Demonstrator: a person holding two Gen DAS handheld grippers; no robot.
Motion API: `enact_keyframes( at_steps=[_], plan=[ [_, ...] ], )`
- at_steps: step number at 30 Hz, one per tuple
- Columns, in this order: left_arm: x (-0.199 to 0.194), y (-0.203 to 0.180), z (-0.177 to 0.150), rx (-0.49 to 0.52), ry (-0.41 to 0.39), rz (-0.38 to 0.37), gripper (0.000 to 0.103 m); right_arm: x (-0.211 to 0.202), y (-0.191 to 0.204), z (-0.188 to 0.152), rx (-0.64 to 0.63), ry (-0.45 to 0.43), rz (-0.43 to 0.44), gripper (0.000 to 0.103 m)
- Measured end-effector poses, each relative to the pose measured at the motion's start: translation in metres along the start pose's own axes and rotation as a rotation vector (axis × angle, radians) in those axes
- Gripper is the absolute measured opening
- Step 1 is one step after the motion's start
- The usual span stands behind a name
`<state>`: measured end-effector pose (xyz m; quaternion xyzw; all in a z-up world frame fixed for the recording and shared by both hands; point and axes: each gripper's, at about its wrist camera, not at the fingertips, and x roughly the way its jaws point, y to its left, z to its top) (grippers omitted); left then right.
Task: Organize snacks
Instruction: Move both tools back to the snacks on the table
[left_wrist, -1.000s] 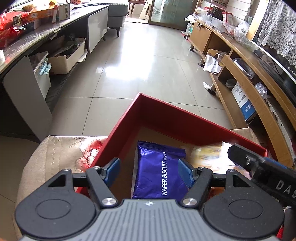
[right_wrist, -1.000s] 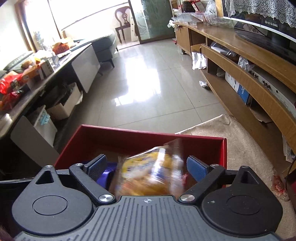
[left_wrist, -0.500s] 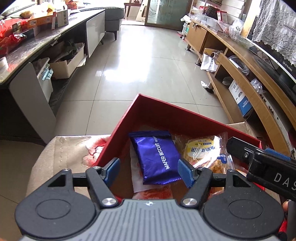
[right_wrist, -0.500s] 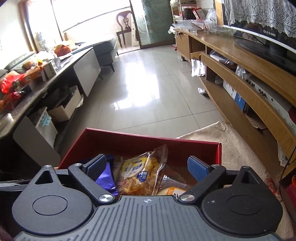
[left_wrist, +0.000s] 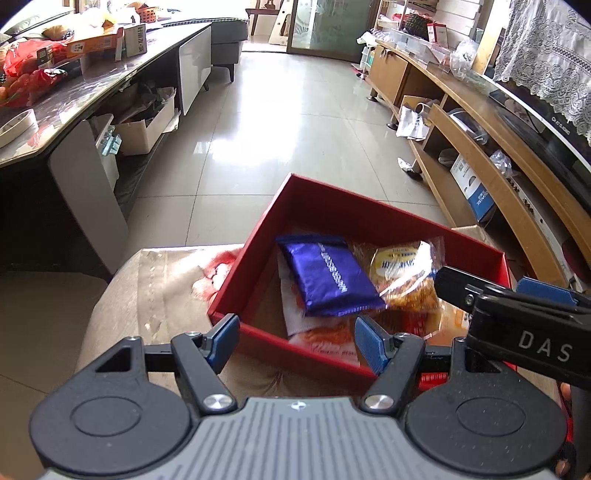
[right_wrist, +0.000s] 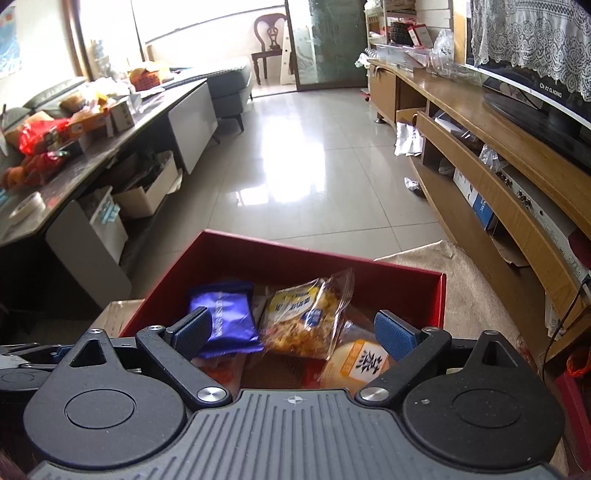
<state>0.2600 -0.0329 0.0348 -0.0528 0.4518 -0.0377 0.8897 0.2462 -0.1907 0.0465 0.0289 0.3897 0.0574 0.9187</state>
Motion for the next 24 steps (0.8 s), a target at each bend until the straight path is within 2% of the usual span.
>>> enact_keyframes(
  at_steps=[13, 24],
  plan=[
    [-0.029, 0.025, -0.041, -0.022, 0.041, -0.009, 0.065, -0.021, 0.030, -0.026, -0.067, 0.058, 0.020, 0.097],
    [-0.041, 0.048, -0.086, 0.026, 0.108, -0.017, 0.065, -0.032, 0.054, -0.064, -0.140, 0.140, 0.019, 0.097]
  ],
)
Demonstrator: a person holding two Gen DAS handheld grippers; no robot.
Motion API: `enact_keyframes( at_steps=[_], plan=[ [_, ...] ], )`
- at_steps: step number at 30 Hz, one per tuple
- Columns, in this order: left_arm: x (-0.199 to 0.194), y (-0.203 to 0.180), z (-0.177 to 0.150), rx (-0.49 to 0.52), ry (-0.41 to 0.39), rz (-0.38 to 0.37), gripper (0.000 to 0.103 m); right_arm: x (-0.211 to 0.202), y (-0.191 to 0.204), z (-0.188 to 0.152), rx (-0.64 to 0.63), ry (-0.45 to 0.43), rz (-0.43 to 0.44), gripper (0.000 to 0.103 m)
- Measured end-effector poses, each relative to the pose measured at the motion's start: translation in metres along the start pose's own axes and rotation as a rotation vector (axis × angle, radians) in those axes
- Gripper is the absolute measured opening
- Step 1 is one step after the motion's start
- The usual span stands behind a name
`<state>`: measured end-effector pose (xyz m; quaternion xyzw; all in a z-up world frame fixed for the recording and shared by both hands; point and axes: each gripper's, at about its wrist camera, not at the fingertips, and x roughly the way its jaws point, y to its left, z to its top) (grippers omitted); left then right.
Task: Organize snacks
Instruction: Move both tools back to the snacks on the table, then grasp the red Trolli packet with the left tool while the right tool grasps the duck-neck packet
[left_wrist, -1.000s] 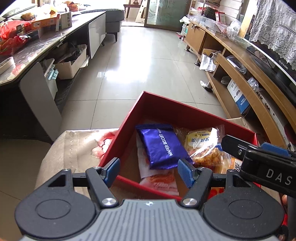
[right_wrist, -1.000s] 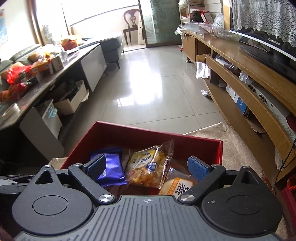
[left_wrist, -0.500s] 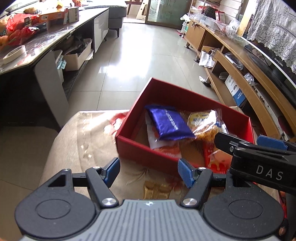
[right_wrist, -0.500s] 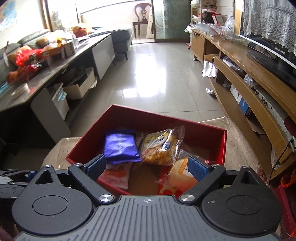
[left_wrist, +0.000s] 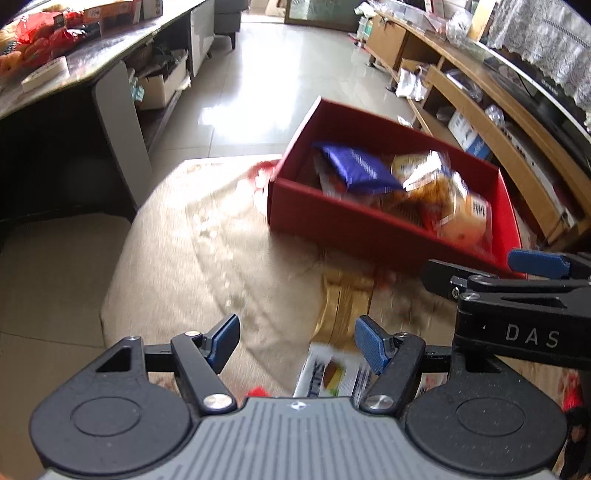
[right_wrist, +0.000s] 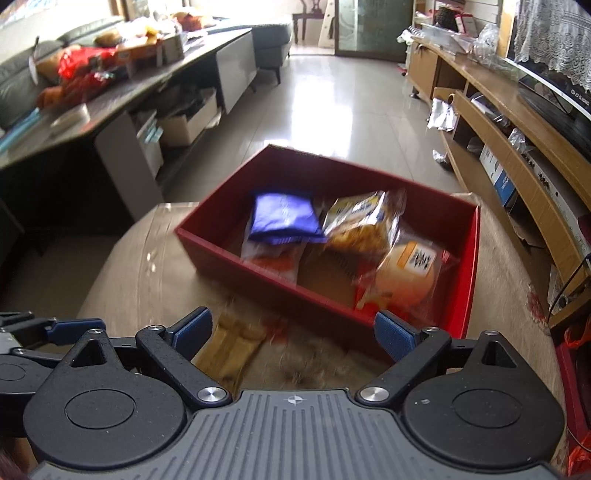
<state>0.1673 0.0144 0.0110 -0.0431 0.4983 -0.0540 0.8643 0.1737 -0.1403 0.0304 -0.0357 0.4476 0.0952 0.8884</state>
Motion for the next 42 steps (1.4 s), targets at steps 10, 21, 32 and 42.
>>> enact_keyframes(
  at_steps=[10, 21, 32, 42],
  plan=[
    [0.004, 0.018, -0.039, 0.129, 0.078, -0.075, 0.065, -0.002, 0.021, -0.030, -0.006, 0.078, 0.042, 0.097],
    [0.020, 0.032, -0.064, 0.267, 0.152, -0.143, 0.067, 0.007, 0.030, -0.059, 0.024, 0.166, 0.063, 0.097],
    [0.028, 0.003, -0.098, 0.436, 0.181, -0.054, 0.069, 0.023, 0.009, -0.074, 0.120, 0.236, 0.043, 0.097],
    [0.022, -0.004, -0.097, 0.379, 0.183, -0.089, 0.059, 0.051, 0.014, -0.078, 0.155, 0.266, -0.012, 0.087]
  ],
)
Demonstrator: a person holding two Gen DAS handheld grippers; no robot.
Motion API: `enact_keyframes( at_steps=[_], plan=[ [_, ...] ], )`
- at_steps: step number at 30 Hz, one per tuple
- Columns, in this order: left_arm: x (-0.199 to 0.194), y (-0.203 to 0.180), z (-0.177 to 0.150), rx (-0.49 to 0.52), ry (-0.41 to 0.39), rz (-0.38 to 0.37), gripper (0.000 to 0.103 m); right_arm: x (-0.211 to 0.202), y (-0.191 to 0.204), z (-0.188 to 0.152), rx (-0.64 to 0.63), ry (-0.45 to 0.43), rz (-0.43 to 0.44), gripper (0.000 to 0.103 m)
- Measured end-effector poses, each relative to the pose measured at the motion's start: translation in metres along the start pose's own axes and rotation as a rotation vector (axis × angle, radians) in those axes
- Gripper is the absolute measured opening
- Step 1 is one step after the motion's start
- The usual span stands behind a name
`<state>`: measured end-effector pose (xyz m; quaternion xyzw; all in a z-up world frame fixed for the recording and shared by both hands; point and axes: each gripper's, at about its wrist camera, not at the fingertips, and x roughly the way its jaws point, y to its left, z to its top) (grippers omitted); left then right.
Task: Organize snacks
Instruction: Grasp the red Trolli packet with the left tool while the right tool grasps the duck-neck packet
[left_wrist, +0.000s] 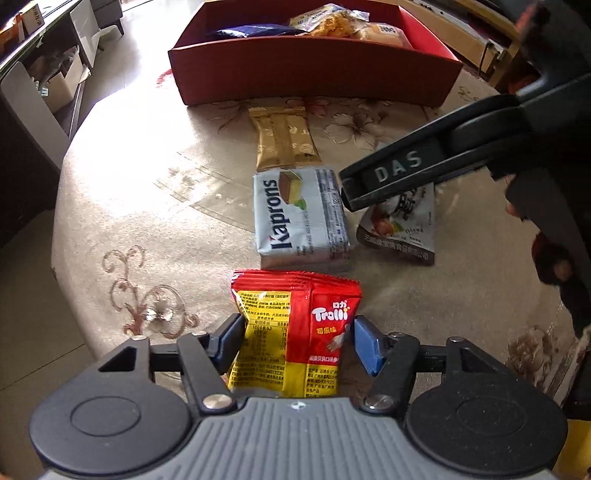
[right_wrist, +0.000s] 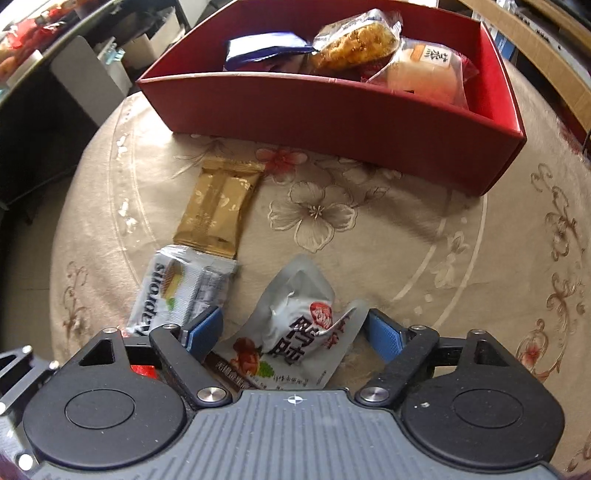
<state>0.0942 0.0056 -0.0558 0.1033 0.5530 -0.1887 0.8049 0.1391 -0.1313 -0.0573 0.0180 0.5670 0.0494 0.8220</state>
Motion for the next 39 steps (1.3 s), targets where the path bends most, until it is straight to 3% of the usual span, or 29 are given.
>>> enact_keyframes(
  at_steps=[1, 4, 11, 15, 17, 23, 26, 33, 35, 39],
  plan=[
    [0.000, 0.000, -0.001, -0.001, 0.002, -0.002, 0.060, 0.000, 0.001, -0.001, -0.024, 0.001, -0.016, 0.085],
    [0.000, -0.003, -0.002, 0.001, 0.008, -0.015, 0.060, -0.005, 0.002, -0.007, -0.116, 0.009, -0.061, 0.064],
    [0.002, -0.011, -0.001, 0.015, 0.016, -0.029, 0.061, -0.020, -0.020, -0.029, -0.192, 0.079, -0.095, 0.063],
    [0.005, -0.013, 0.001, 0.009, 0.017, -0.009, 0.064, -0.022, -0.028, -0.031, -0.165, 0.076, -0.082, 0.067],
    [0.007, -0.016, 0.001, 0.012, 0.015, 0.006, 0.068, -0.018, -0.031, -0.029, -0.154, 0.079, -0.078, 0.082],
    [0.013, -0.030, 0.001, 0.050, 0.003, 0.050, 0.074, -0.013, -0.034, -0.032, -0.154, 0.053, -0.078, 0.090],
    [0.013, -0.032, 0.001, 0.032, 0.006, 0.054, 0.076, -0.008, -0.042, -0.033, -0.142, 0.078, -0.083, 0.103],
    [0.014, -0.029, 0.001, -0.002, 0.018, 0.064, 0.079, -0.005, -0.049, -0.028, -0.143, 0.106, -0.068, 0.103],
    [0.015, -0.028, 0.000, -0.009, 0.027, 0.062, 0.084, -0.001, -0.049, -0.021, -0.147, 0.112, -0.063, 0.103],
    [0.016, -0.029, -0.002, -0.018, 0.032, 0.065, 0.090, 0.001, -0.048, -0.023, -0.140, 0.072, -0.059, 0.103]
  ],
)
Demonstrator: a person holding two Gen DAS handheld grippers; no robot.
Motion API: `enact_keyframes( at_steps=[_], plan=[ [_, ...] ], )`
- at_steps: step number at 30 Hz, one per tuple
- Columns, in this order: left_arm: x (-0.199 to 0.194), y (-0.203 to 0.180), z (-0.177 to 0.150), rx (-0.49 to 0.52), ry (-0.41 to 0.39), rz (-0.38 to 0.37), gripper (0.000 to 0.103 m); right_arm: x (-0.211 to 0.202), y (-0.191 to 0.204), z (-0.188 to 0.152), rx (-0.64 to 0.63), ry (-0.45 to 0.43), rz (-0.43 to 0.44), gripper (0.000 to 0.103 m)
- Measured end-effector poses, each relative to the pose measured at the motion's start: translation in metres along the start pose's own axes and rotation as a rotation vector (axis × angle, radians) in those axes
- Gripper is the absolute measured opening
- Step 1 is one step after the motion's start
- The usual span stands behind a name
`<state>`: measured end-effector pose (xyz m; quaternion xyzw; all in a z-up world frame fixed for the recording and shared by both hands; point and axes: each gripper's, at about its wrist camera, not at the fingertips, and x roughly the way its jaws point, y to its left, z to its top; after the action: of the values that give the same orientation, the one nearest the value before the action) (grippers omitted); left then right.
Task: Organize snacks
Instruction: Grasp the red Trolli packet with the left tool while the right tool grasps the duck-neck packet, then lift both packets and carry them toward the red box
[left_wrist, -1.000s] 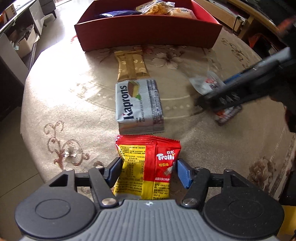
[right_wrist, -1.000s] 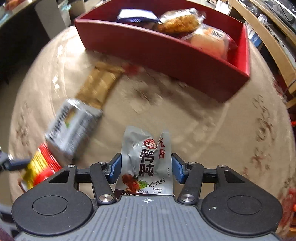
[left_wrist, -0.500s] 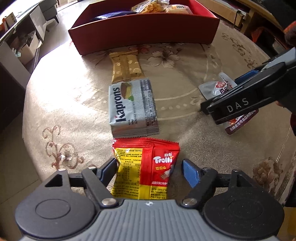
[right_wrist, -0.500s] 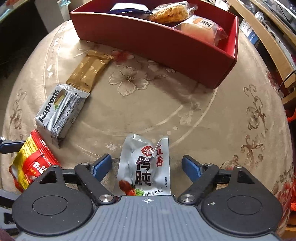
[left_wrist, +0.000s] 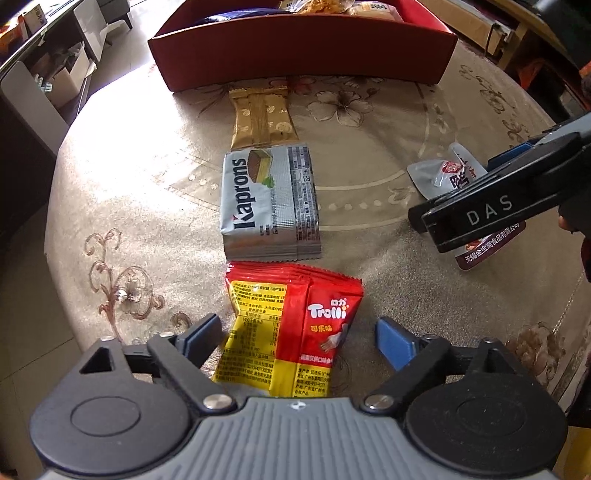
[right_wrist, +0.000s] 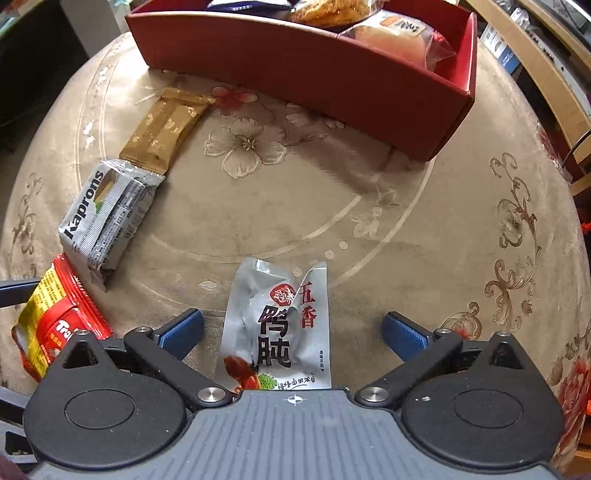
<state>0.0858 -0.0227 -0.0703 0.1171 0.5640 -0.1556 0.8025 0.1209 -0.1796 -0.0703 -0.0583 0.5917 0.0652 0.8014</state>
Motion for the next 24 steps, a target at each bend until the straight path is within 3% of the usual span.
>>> enact_keyframes(
  at_steps=[4, 8, 14, 24],
  plan=[
    [0.000, 0.001, 0.000, -0.029, 0.012, 0.004, 0.089, -0.006, 0.002, -0.009, -0.032, -0.026, -0.001, 0.098],
    [-0.004, -0.003, -0.002, -0.040, 0.007, 0.007, 0.076, -0.021, 0.007, -0.016, -0.060, -0.033, 0.022, 0.063],
    [-0.013, 0.003, 0.000, -0.088, 0.003, -0.014, 0.050, -0.034, 0.011, -0.019, -0.087, -0.043, 0.021, 0.059],
    [-0.022, -0.005, 0.005, -0.095, -0.030, -0.042, 0.046, -0.055, 0.002, -0.023, -0.047, -0.096, 0.031, 0.059]
  ],
)
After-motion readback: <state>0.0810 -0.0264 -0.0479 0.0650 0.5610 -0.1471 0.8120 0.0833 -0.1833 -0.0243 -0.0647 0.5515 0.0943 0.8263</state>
